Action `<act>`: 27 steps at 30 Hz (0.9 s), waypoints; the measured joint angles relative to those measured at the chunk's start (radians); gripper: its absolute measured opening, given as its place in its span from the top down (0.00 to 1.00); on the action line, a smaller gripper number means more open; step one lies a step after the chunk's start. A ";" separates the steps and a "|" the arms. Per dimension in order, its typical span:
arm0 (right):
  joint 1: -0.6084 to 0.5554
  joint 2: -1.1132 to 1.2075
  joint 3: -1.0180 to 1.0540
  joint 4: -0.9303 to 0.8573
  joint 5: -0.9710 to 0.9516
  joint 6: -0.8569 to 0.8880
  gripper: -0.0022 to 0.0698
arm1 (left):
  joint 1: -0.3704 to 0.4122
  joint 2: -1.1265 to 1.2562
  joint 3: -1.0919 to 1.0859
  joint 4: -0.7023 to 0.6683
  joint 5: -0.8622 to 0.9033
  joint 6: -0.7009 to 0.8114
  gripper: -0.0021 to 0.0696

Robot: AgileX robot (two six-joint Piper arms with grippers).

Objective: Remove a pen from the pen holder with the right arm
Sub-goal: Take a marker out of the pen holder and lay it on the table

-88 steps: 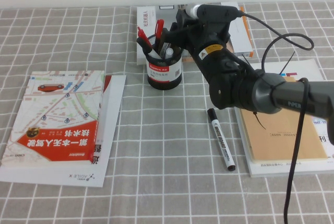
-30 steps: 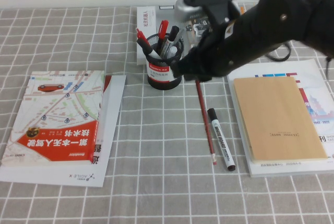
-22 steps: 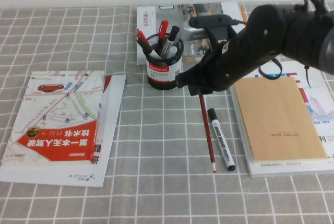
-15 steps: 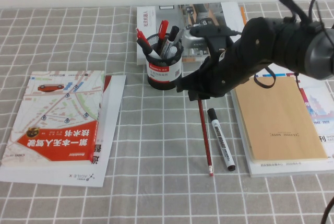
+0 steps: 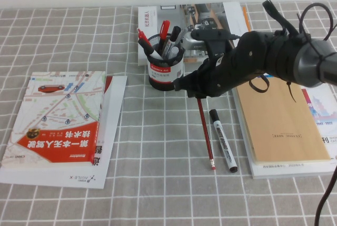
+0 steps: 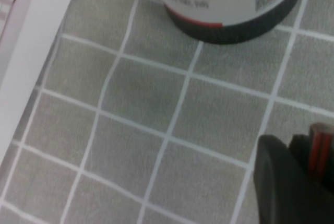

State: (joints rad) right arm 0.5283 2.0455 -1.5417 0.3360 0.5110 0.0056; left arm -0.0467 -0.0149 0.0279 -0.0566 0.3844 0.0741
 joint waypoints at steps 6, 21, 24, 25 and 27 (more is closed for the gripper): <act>0.000 0.015 0.000 0.004 -0.010 0.000 0.94 | 0.000 0.000 0.000 0.000 0.000 0.000 0.98; 0.000 -0.012 0.000 0.012 0.031 0.000 0.57 | 0.000 0.000 0.000 0.000 0.000 0.000 0.98; 0.000 -0.075 0.000 -0.023 0.105 0.000 0.60 | 0.000 0.000 0.000 0.000 0.000 0.000 0.98; 0.000 -0.104 0.000 -0.043 0.137 0.000 0.63 | 0.000 0.000 0.000 0.000 0.000 0.000 0.98; 0.004 -0.170 0.000 -0.091 0.199 0.000 0.74 | 0.000 0.000 0.000 0.000 0.000 0.000 0.98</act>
State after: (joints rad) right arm 0.5321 1.8757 -1.5417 0.2448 0.7098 0.0056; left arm -0.0467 -0.0149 0.0279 -0.0566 0.3844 0.0741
